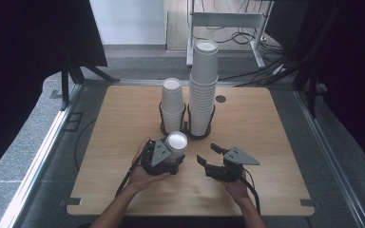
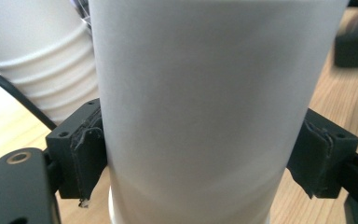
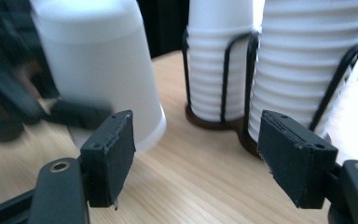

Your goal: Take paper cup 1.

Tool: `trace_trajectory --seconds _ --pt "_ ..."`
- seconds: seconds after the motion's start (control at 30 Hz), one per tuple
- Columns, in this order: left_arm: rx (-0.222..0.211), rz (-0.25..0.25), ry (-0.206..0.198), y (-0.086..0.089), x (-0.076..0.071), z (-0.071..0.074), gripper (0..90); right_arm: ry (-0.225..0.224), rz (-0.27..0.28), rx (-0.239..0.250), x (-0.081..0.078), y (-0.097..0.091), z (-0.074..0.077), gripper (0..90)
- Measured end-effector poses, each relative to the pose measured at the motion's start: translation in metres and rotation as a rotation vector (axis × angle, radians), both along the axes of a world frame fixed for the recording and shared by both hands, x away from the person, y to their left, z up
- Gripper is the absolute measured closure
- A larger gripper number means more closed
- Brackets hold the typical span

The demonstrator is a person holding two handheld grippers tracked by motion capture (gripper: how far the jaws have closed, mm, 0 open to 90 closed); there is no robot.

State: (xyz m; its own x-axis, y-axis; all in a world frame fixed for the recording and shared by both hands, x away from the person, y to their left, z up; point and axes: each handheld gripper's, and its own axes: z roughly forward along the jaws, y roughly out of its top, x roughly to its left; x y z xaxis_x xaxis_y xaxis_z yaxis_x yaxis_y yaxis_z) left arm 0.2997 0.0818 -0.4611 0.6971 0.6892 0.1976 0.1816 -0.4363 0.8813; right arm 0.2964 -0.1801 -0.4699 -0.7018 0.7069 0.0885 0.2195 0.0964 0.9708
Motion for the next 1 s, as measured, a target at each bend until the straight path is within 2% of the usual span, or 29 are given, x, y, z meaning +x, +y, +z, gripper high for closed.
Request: trace_trajectory --seconds 0.03,0.1,0.2,0.27,0.43,0.67,0.83,1.0 --pt "0.0 -0.006 0.005 -0.002 0.0 -0.002 16.2 -0.005 0.009 0.031 -0.002 0.0 0.003 27.2" --pt "0.009 -0.018 0.008 -0.006 -0.002 -0.005 16.2 -0.015 0.03 0.05 -0.006 0.001 0.008 26.4" --pt "-0.002 -0.039 0.026 -0.012 -0.004 -0.009 16.2 -0.011 0.062 0.056 -0.01 0.007 0.01 23.8" --pt "0.011 -0.047 0.026 -0.017 -0.005 -0.011 16.2 -0.01 0.079 0.055 -0.012 0.01 0.01 21.6" --pt "0.009 -0.076 0.046 -0.025 -0.008 -0.016 16.1 0.007 0.107 0.081 -0.013 0.016 0.01 18.2" --pt "-0.004 -0.115 0.063 -0.032 -0.012 -0.018 16.1 0.025 0.121 0.086 -0.011 0.022 0.007 16.5" --pt "-0.026 -0.149 0.077 -0.04 -0.015 -0.02 16.1 0.038 0.138 0.062 -0.01 0.029 0.003 15.4" --pt "-0.02 -0.165 0.079 -0.046 -0.018 -0.023 16.0 0.05 0.142 0.061 -0.008 0.031 0.001 17.6"
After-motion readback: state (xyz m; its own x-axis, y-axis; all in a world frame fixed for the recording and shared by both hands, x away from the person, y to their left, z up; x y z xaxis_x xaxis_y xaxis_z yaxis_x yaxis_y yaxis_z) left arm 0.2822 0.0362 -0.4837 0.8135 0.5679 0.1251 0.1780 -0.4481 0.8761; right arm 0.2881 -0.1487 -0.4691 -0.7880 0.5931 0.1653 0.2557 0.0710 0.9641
